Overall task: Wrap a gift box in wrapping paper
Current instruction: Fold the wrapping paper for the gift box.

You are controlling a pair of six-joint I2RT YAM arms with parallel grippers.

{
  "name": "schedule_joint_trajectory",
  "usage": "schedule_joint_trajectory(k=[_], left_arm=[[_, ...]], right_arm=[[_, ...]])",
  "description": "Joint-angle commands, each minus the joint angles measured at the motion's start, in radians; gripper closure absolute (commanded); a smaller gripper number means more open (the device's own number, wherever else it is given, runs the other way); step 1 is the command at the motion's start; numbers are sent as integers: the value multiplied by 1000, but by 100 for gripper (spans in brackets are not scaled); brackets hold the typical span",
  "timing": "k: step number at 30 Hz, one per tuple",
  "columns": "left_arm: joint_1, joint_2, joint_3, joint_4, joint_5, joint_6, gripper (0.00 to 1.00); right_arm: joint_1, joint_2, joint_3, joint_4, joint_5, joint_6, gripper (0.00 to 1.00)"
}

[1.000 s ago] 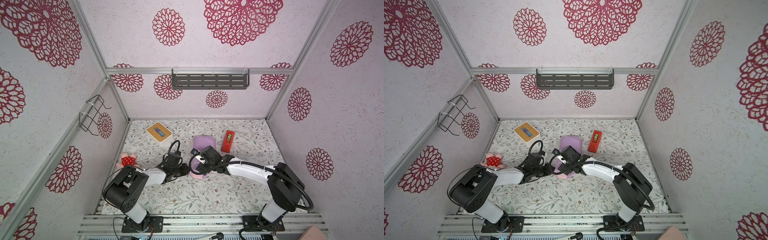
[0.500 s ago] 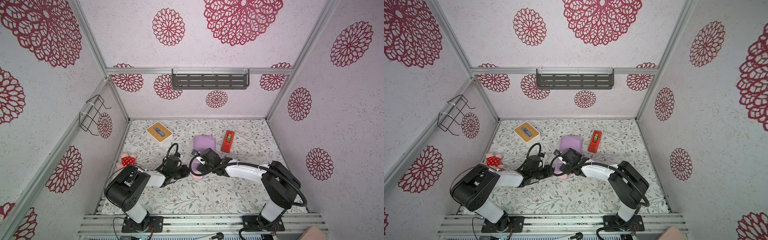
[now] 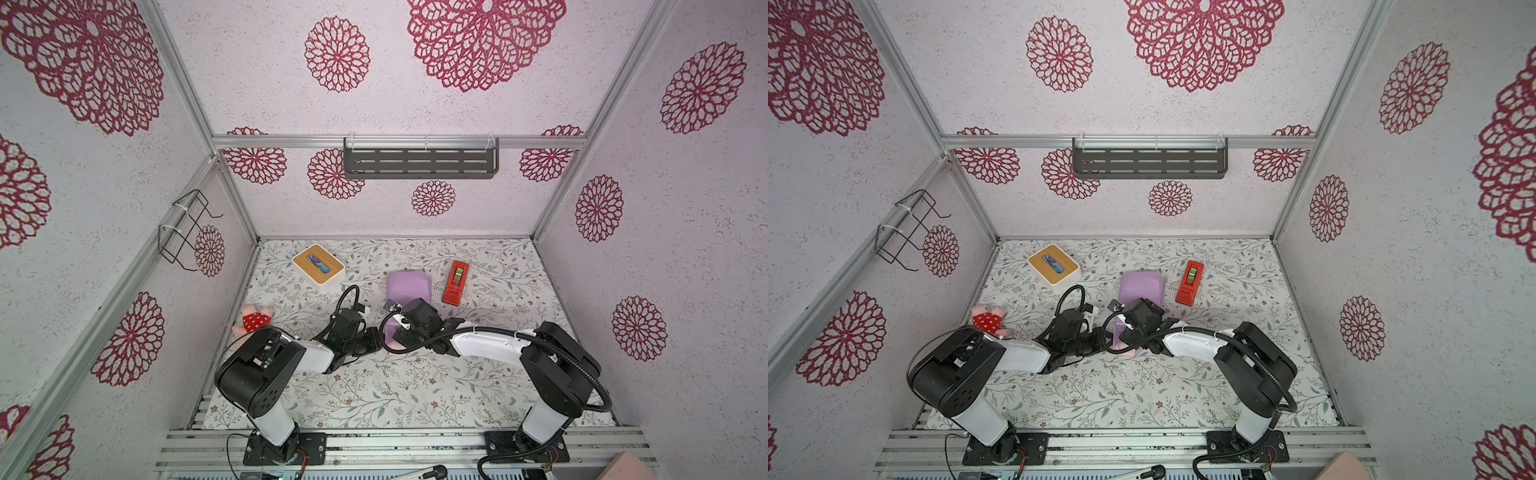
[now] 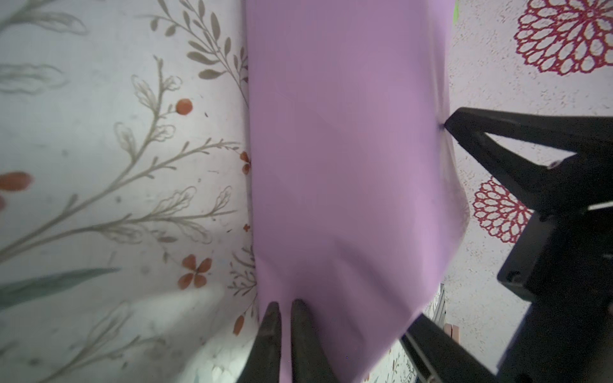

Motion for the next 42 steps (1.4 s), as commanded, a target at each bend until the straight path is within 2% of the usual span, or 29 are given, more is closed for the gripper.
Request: schedule_joint_trajectory(k=[1,21,29,35,42], left_arm=[[-10,13,19,47,8,-25,88],[-27,56,46,113,20,-69,89],[-26,51,46,75,2,-62,88],[-27,32,51,28,-6,-35,88],[-26,22,59,-3,-14,-18,89]], right_arm=[[3,-1,-7,28,-1,13,1],[3,19,-35,80,-39,42,1],[-10,-54,-42,46,-87,72,1],[-35,-151,-60,-34,-170,114,1],[-167,-234,-66,-13,-414,225,1]])
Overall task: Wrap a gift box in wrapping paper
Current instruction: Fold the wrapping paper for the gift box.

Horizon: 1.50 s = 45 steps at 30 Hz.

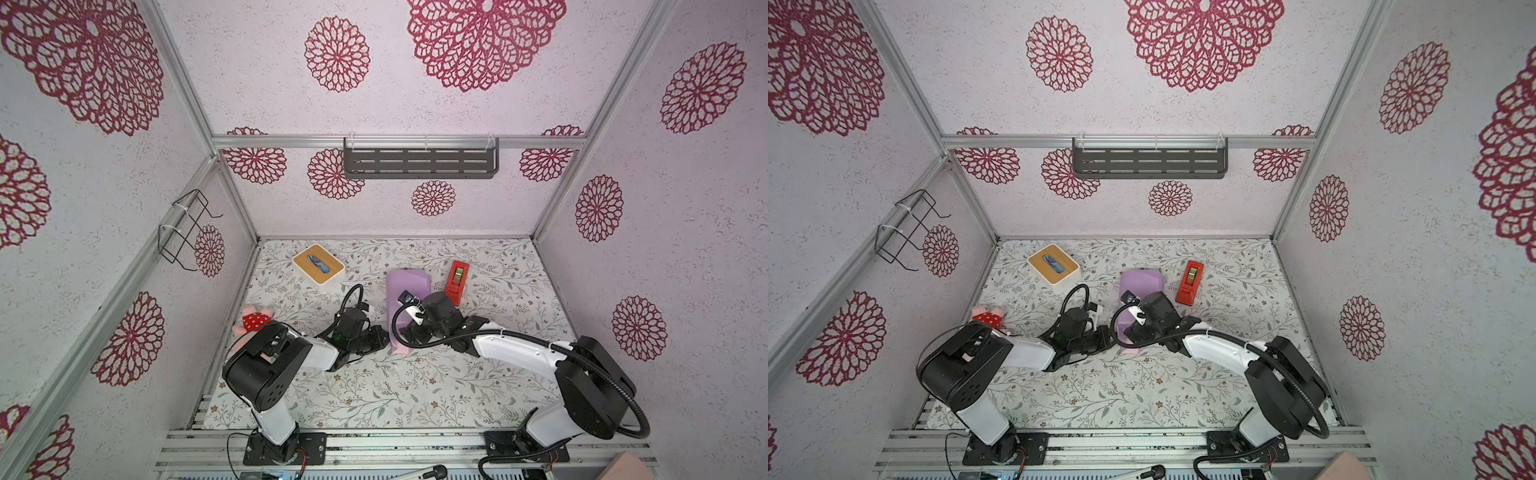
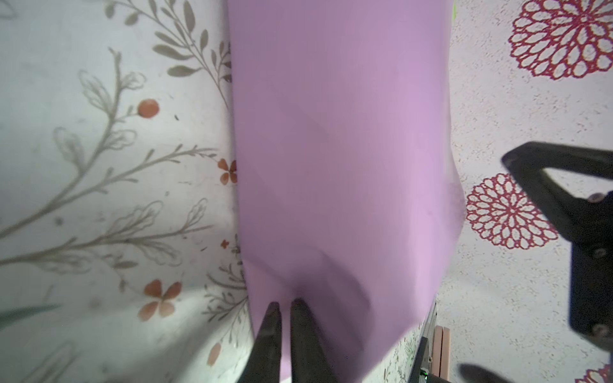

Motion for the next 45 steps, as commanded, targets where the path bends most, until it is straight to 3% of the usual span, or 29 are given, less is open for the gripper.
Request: schedule_joint_trajectory(k=[1,5,13,45], left_arm=[[-7,-21,26,-14,-13,14,89],[-7,-24,27,-23,-17,16,89],[-6,-31,41,-43,-13,25,89],[-42,-71,103,-103,-17,27,88]], right_arm=[[-64,-34,10,24,-137,101,1],[-122,33,80,1,-105,150,1],[-125,149,111,-27,2,161,3],[-109,155,-16,9,22,216,5]])
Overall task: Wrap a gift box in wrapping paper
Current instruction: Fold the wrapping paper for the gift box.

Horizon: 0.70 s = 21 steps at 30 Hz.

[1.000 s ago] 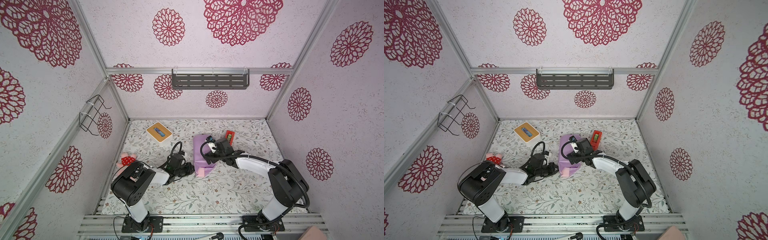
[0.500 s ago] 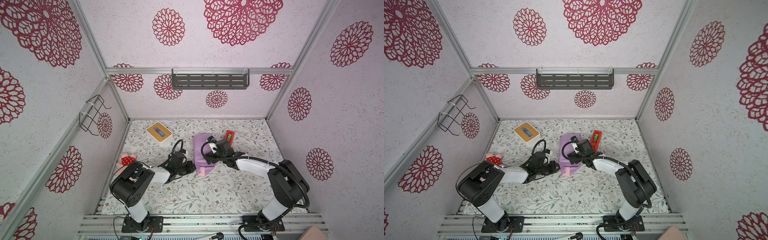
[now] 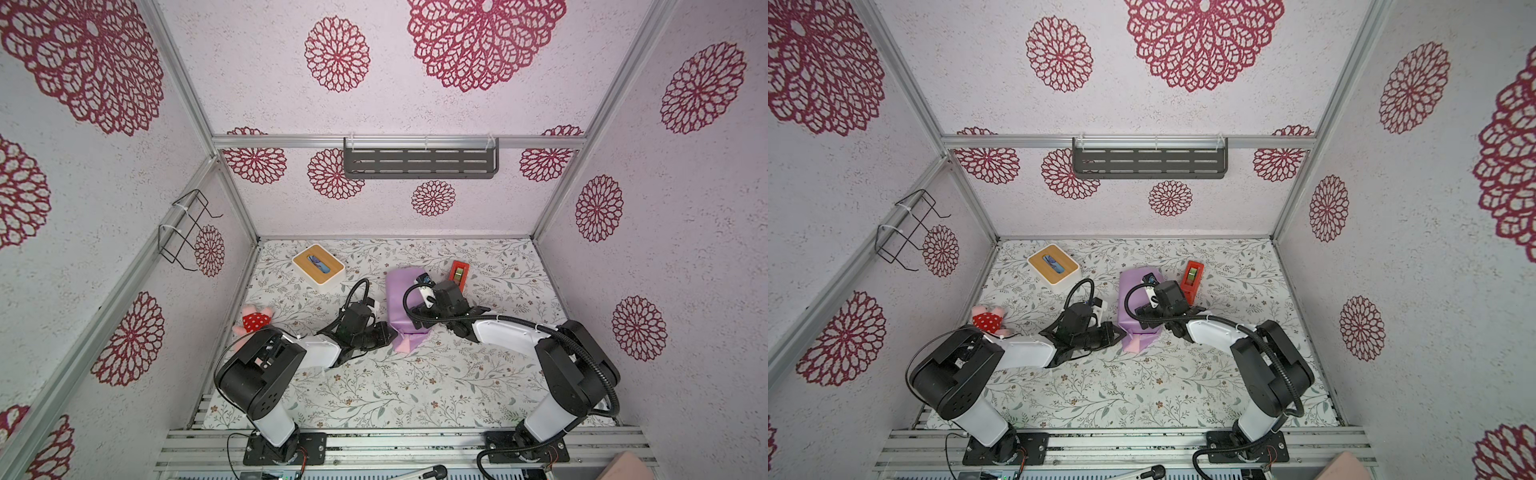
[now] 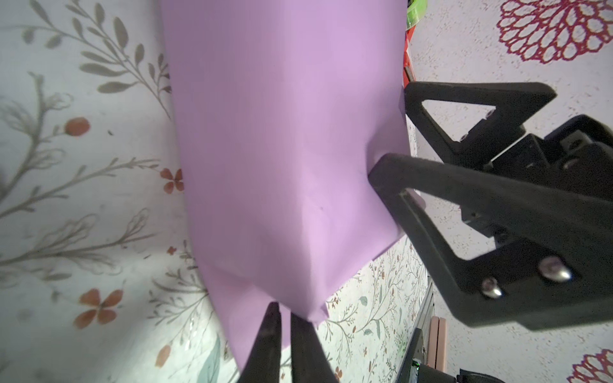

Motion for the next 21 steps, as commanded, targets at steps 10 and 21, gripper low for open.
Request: schedule_joint_trajectory(k=[10,21], left_arm=[[-13,34,55,17,-17,16,88],[-26,69,56,16,-46,66,87]], right_arm=[[13,10,-50,-97,28,13,5],[16,12,-49,-99,21,14,6]])
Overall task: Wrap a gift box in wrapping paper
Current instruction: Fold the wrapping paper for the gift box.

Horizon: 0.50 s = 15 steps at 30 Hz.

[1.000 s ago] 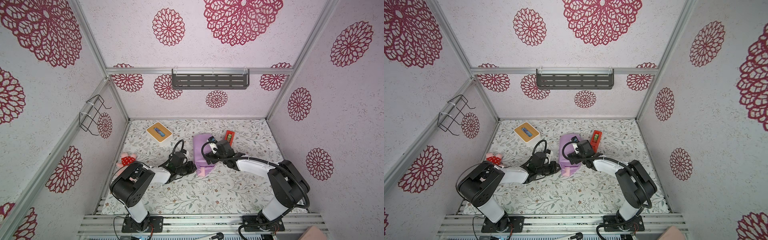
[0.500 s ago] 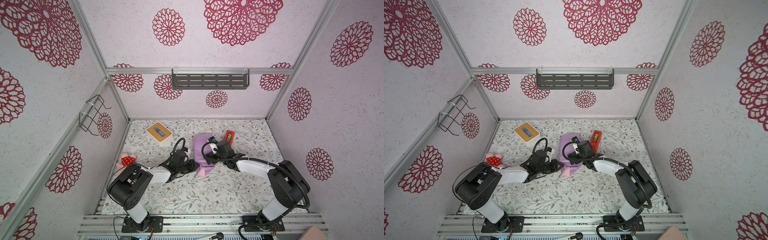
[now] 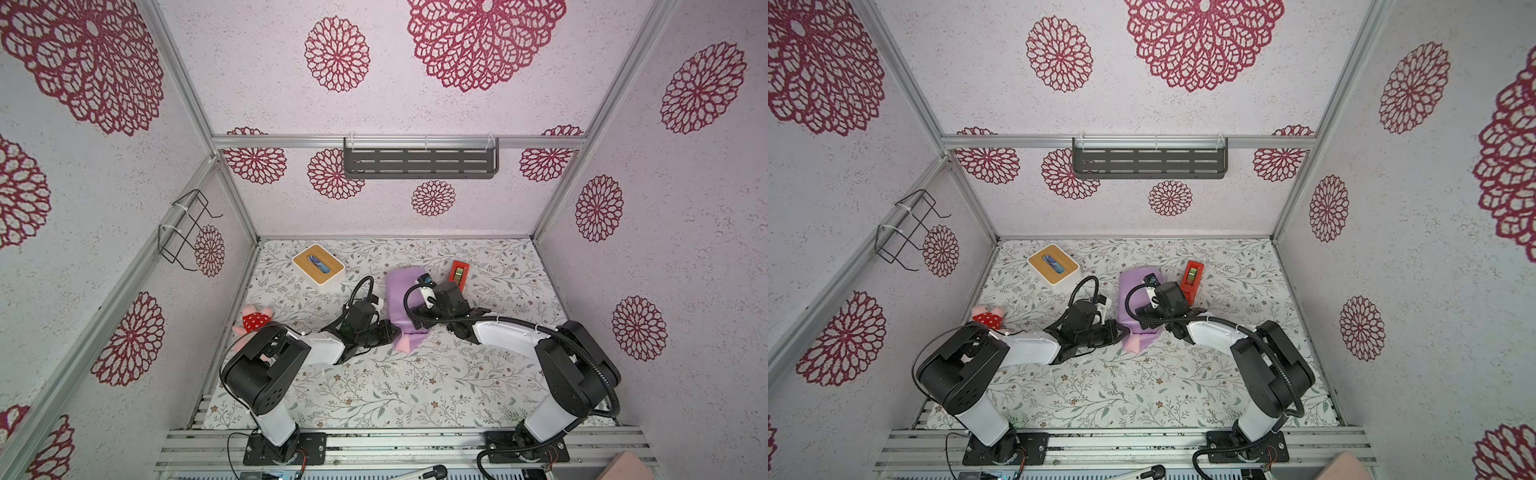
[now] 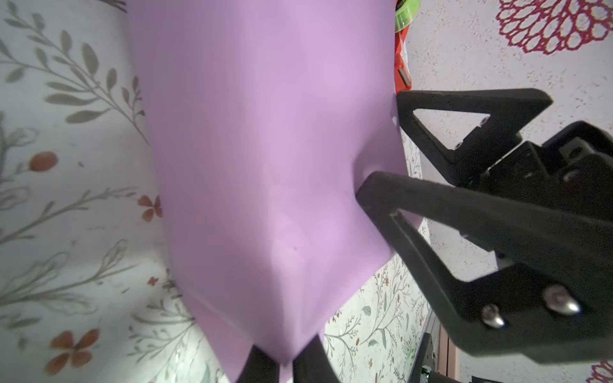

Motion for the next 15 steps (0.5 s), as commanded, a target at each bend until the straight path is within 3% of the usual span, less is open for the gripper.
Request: schedule_joint_trajectory(k=[1,15], left_arm=[[-13,32,15,21,-26,28,87],[-23,58,30,36,-78,57,84]], right_arm=[[15,15,-33,-124,21,-10,6],[21,15,-53,-107,11,5,6]])
